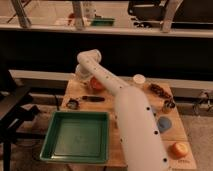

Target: Place banana in table surface

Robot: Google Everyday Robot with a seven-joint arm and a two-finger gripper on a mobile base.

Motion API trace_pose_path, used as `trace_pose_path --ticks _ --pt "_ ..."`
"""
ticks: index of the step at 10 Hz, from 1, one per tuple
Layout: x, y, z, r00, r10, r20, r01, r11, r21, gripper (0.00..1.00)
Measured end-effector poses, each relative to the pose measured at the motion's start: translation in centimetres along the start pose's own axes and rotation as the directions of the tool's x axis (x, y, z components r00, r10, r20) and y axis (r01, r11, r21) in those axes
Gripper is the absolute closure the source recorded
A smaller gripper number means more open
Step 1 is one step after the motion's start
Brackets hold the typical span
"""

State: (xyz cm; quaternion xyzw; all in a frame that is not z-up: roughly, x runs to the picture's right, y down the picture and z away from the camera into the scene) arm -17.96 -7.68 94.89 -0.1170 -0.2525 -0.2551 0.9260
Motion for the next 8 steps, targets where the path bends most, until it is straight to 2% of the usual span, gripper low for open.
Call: trace_pose_path --ticks 3,8 --pt "-1.2 -1.6 -2.6 1.000 -0.020 0.016 0.019 0.998 0.057 1.00" --pt "-0.6 -3.2 -6.4 0.999 -0.036 0.017 0.033 0.989 0.146 1.00"
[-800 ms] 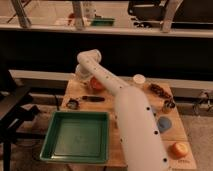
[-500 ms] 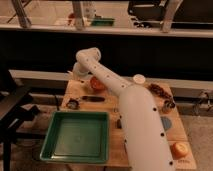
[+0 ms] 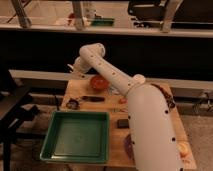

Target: Place banana in table surface

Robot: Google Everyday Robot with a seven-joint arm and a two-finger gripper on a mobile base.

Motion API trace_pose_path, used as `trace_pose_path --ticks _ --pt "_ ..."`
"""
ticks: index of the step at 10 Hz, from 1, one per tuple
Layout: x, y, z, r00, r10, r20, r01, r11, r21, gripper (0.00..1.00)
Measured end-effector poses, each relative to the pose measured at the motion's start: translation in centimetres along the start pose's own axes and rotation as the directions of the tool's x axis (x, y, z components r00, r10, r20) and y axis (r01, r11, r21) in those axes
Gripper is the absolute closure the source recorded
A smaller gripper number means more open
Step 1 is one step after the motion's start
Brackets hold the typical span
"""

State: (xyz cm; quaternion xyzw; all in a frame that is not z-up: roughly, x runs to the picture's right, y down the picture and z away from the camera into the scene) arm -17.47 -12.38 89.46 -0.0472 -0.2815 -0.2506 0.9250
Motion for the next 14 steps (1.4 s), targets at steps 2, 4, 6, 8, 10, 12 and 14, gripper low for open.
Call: trace_pose_path --ticks 2,4,6,8,10,12,14 --pt "-0.4 -0.8 -1.5 1.000 -0.014 0.005 0.014 0.999 0.035 1.00" --pt "-0.9 -1.1 -2.7 0.999 -0.030 0.013 0.029 0.997 0.065 1.00" --pt "-1.8 -1.2 -3.2 0.998 -0.050 0.024 0.048 0.996 0.079 1.00" --pt "-3.0 -1.3 -3.2 0.997 -0.072 0.041 0.068 0.994 0.084 1.00" --pt "-3.5 -1.2 -3.0 0.995 -0.083 0.052 0.079 0.994 0.082 1.00" --pt "-4.5 -1.0 -2.2 0.993 -0.097 0.070 0.093 0.993 0.068 1.00" --pt "-5.1 -0.6 -0.9 0.991 -0.105 0.086 0.101 0.994 0.050 1.00"
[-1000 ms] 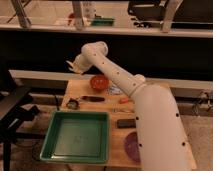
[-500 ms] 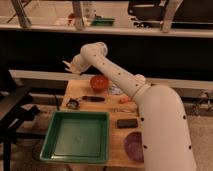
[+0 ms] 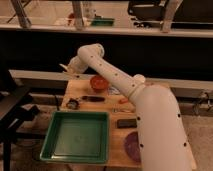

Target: Place banana in table surface

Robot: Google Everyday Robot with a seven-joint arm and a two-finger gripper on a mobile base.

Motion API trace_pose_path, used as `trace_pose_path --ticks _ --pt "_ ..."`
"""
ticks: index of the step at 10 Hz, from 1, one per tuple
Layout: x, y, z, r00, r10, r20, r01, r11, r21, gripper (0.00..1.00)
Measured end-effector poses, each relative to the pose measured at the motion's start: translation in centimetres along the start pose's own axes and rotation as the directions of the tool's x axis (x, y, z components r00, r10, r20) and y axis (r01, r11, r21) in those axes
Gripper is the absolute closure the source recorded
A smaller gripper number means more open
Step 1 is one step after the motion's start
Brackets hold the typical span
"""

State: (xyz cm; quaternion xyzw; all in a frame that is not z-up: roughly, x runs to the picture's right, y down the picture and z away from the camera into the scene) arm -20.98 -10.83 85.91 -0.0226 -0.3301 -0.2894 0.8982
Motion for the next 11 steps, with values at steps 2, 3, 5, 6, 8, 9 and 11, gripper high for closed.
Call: trace_pose_path --ticks 2,3,5,6,8,9,11 --pt "-0.4 0.5 1.3 1.000 -0.006 0.011 0.007 1.000 -0.017 1.00" --pt "-0.5 0.9 2.0 1.000 -0.007 0.016 0.008 1.000 -0.027 1.00" --pt "-0.7 1.9 3.7 1.000 -0.013 0.020 0.014 0.999 -0.039 1.00" --pt "-0.7 2.4 4.3 1.000 -0.014 0.017 0.014 0.999 -0.040 1.00" --pt "-0.2 3.3 5.1 1.000 -0.011 0.002 0.011 0.999 -0.045 1.00" --pt "0.2 3.7 5.4 1.000 -0.009 -0.007 0.008 0.999 -0.050 1.00" --pt "0.8 4.1 5.8 1.000 -0.003 -0.019 0.002 0.998 -0.056 1.00"
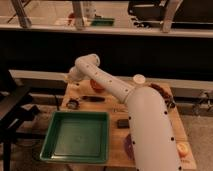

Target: Place banana in table surface

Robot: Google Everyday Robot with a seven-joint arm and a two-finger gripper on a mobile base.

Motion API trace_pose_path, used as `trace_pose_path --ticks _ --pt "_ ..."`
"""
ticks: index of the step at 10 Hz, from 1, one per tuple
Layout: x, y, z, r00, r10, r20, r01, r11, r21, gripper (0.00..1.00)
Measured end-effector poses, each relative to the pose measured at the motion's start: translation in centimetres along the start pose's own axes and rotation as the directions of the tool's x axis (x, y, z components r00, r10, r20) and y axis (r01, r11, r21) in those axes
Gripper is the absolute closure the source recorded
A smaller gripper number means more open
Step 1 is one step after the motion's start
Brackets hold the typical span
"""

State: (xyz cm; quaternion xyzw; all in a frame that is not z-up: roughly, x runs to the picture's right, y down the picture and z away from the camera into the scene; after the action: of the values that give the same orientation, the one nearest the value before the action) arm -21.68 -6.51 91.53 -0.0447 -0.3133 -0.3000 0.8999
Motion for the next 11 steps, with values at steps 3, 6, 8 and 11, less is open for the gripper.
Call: trace_pose_path --ticks 3,6,8,11 --pt "0.46 0.23 0.45 1.000 0.004 -0.007 -0.004 1.000 -0.007 1.00" --pt "0.73 0.28 0.69 1.000 -0.003 -0.007 0.003 1.000 -0.013 0.79" --pt "0.71 0.33 0.87 1.000 -0.003 -0.006 0.003 1.000 -0.019 0.62" --pt "0.76 -0.03 0.73 1.000 -0.005 -0.012 0.005 1.000 -0.018 0.30"
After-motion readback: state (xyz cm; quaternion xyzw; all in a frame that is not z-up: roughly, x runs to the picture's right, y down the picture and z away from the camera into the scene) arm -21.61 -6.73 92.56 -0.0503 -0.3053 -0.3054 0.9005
